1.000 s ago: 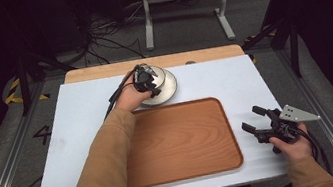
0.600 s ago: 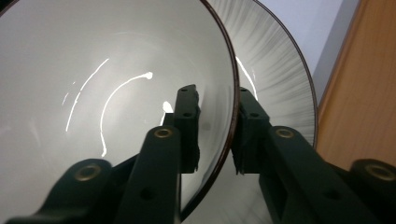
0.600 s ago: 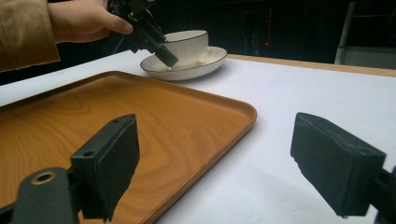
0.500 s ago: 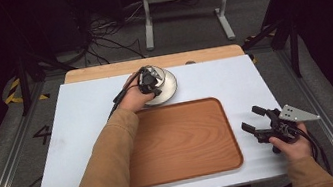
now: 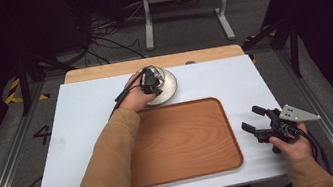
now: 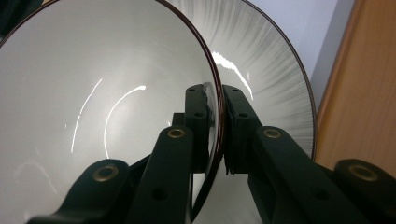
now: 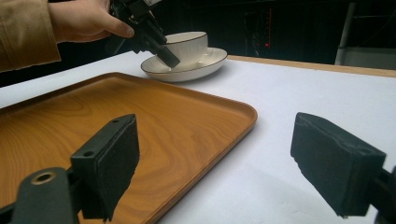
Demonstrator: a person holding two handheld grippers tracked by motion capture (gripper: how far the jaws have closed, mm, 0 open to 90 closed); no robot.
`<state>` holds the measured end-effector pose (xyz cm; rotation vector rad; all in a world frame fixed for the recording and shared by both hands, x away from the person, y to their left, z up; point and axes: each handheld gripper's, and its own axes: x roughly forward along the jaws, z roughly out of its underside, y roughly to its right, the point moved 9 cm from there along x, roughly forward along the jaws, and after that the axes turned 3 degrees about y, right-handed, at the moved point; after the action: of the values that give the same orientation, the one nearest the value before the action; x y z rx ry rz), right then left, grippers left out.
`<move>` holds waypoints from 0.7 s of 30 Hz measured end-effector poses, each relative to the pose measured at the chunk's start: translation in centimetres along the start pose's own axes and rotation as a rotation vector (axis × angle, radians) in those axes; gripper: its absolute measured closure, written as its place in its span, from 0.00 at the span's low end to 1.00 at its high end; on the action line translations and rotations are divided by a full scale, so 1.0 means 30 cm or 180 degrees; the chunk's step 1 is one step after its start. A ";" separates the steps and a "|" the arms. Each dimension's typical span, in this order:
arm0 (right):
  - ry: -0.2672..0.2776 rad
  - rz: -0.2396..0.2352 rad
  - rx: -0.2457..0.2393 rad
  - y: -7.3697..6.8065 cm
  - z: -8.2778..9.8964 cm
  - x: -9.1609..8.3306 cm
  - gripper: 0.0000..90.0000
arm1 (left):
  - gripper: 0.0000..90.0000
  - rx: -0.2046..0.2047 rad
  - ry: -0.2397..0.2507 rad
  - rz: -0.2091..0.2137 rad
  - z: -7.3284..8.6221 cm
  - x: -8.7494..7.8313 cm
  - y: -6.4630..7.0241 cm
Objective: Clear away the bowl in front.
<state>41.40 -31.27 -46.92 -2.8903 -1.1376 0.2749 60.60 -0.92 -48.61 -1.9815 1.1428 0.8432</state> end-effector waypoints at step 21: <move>0.0007 0.0002 -0.0001 0.000 -0.002 -0.001 0.18 | 0.91 -0.0011 -0.0127 -0.0094 -0.021 -0.024 0.013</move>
<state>41.39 -31.27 -46.86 -2.8905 -1.1365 0.2715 60.08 -1.25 -47.77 -1.9708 1.0877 0.8660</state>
